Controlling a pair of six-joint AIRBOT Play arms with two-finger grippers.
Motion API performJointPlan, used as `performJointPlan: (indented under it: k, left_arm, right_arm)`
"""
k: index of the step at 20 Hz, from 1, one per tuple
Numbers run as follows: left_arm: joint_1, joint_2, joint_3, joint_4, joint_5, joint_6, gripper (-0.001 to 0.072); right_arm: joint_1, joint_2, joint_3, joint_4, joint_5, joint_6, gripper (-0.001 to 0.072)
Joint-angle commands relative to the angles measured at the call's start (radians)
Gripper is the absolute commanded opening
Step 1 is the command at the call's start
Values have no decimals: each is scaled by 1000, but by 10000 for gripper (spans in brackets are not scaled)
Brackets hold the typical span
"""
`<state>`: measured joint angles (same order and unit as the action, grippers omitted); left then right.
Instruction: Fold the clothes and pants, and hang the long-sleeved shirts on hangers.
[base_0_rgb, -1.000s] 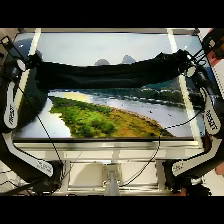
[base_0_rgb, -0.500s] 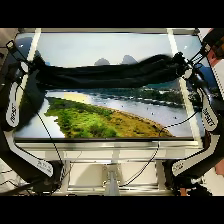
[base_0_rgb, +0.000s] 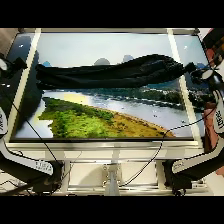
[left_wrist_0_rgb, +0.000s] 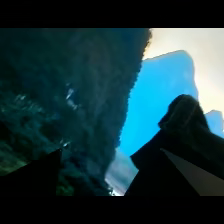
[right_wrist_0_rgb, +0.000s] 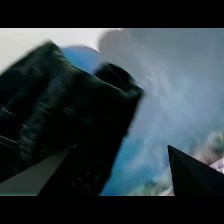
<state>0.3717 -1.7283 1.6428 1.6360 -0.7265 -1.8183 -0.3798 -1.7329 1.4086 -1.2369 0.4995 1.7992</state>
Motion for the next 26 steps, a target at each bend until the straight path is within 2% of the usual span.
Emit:
performJointPlan:
  k: [1,3,6,8,11,12,13,15,16,20,26]
  left_arm:
    - [38,16,0,6,-134,0,698]
    - [37,15,0,5,-132,0,698]
    - [27,15,0,2,-131,0,698]
    - [22,15,0,2,-131,0,698]
    - [20,15,0,3,-131,0,698]
    - [20,15,0,3,-131,0,697]
    - [20,15,0,2,-131,0,698]
    - [20,15,0,2,-131,0,697]
    - [20,15,0,3,-131,0,698]
    - [20,15,0,3,-131,0,698]
    - [20,15,0,3,-131,0,698]
  right_arm:
    - [-57,-3,0,312,162,-160,626]
    - [-36,-3,0,415,121,-227,706]
    - [5,-27,0,441,104,-222,706]
    - [29,-61,21,511,80,-222,706]
    - [74,-139,135,524,85,-222,706]
    - [90,-163,175,506,81,-209,703]
    - [103,-187,219,423,99,-130,702]
    - [104,-222,293,220,192,108,696]
    - [99,-235,324,142,245,154,696]
    - [99,-257,407,-38,387,205,682]
    - [100,-285,407,-127,571,227,681]
